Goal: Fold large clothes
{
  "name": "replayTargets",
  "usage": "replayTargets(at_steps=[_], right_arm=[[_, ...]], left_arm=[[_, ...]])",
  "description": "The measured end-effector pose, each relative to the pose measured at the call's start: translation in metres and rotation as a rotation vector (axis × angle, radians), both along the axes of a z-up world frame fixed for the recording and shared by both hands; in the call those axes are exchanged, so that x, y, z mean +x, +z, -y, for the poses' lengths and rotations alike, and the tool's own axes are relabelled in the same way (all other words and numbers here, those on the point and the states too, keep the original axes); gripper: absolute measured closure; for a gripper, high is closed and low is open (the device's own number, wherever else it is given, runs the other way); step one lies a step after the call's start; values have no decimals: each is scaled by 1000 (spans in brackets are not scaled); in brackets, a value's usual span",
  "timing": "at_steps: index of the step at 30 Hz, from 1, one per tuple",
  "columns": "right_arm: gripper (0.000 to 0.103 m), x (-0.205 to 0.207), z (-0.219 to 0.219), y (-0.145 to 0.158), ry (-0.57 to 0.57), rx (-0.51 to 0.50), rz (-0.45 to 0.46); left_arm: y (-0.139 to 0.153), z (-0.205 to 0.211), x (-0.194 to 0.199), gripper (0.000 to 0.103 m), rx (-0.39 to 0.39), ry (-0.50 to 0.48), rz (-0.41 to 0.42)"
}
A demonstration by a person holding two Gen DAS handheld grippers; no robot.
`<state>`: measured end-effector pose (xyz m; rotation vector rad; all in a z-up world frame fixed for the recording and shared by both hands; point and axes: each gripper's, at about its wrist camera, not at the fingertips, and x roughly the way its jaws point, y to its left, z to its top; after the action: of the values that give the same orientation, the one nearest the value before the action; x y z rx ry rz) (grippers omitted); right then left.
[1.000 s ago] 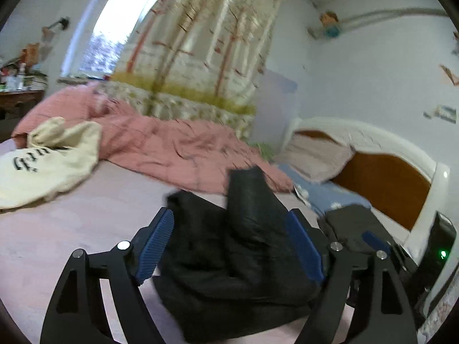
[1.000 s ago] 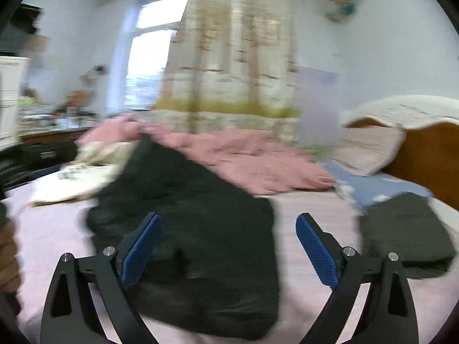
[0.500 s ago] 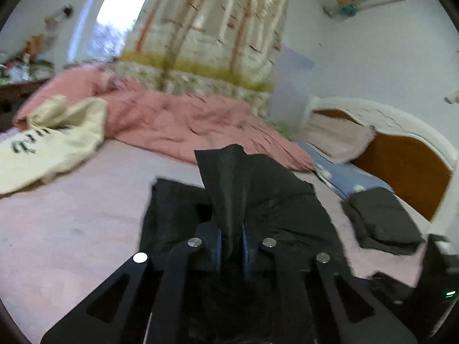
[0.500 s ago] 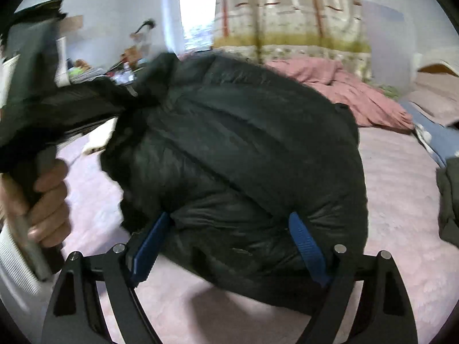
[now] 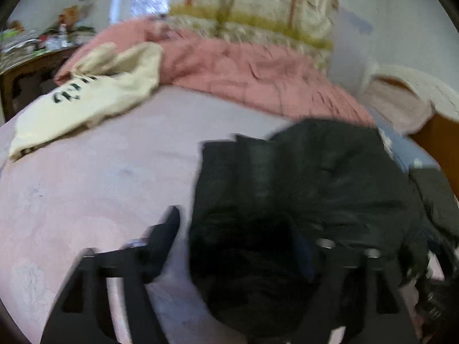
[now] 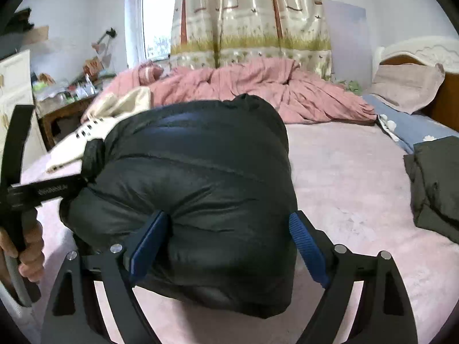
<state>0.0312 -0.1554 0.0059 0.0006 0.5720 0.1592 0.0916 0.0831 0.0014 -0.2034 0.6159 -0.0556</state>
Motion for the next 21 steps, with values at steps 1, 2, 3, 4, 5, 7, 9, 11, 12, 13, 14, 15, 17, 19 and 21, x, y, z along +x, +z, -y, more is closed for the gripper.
replayTargets(at_steps=[1,2,3,4,5,7,9,11,12,13,14,15,17,19,21], right_arm=[[14,4,0,0,2,10,-4],[14,6,3,1,4,33,-3],[14,10,5,2,11,59,-4],[13,11,5,4,24,75,-6],[13,12,4,4,36,80,-9],[13,13,0,5,49,65,-18],[13,17,2,5,56,73,-51],[13,17,5,3,60,97,-61],[13,17,6,3,59,102,-59],[13,17,6,3,58,102,-58],[13,17,5,3,56,96,-58],[13,17,4,3,54,91,-56],[13,17,3,4,61,88,-46],[13,14,1,8,67,84,-23],[13,10,2,15,61,87,15]], left_arm=[[7,-5,-7,31,-36,-3,52],[15,-7,-14,32,-59,0,99],[25,-9,-24,33,-75,-3,166],[35,-8,-33,33,-77,-17,230],[44,-5,-39,33,-65,-43,282],[62,8,-51,60,-3,-145,348],[72,16,-56,88,27,-222,374],[75,22,-50,88,21,-232,355],[73,27,-41,88,21,-229,320],[69,30,-30,88,24,-229,286],[62,34,-17,88,44,-215,236],[52,36,-2,88,82,-169,173],[27,31,23,92,122,-91,83],[2,28,30,92,137,-44,74],[-20,33,36,97,147,-71,-3]])
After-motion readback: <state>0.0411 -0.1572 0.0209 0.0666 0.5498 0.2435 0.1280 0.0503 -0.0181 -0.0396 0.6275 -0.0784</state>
